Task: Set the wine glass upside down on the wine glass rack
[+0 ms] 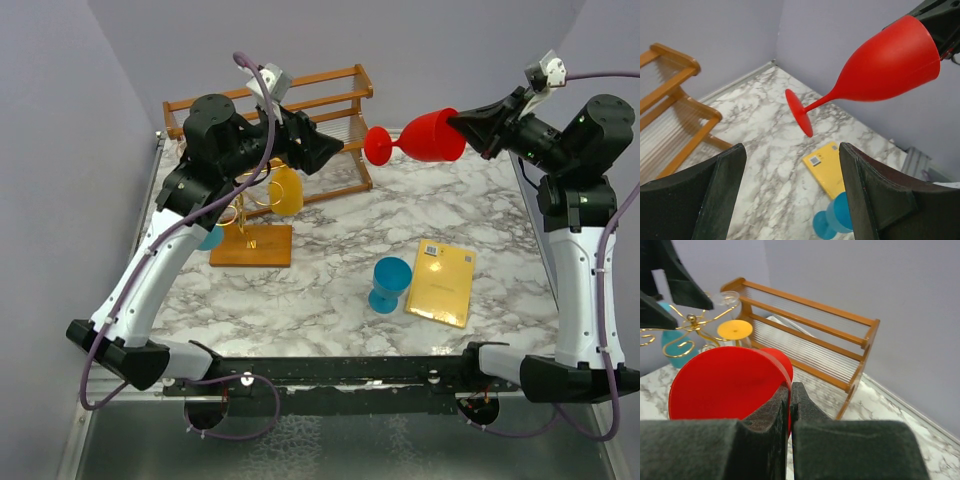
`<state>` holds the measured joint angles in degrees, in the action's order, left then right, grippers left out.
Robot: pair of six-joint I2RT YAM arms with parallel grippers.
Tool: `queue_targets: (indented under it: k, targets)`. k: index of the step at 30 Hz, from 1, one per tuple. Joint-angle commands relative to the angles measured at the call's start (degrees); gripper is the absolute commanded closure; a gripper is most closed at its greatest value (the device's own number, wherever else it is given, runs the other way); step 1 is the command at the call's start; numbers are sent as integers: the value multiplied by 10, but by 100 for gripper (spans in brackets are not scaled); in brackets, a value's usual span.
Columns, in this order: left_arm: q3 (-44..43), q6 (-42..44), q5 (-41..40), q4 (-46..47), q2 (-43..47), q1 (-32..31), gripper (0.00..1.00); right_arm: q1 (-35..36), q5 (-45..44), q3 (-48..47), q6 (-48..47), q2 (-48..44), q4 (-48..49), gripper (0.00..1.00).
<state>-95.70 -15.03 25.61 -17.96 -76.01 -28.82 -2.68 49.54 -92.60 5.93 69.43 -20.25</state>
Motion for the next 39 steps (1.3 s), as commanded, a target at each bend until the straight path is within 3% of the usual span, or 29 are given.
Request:
queue_targets:
  k: [1, 9, 18, 39]
  targets:
    - [7, -141, 70, 81, -23, 2, 25, 16, 29, 0, 37, -8, 43, 99]
    - [40, -253, 90, 129, -60, 2, 31, 37, 26, 0, 37, 2, 44, 99]
    - [38, -259, 77, 120, -94, -12, 44, 47, 19, 6, 33, 4, 49, 99]
    - [36, -217, 51, 100, -102, -23, 100, 52, 37, 27, 10, -1, 49, 99]
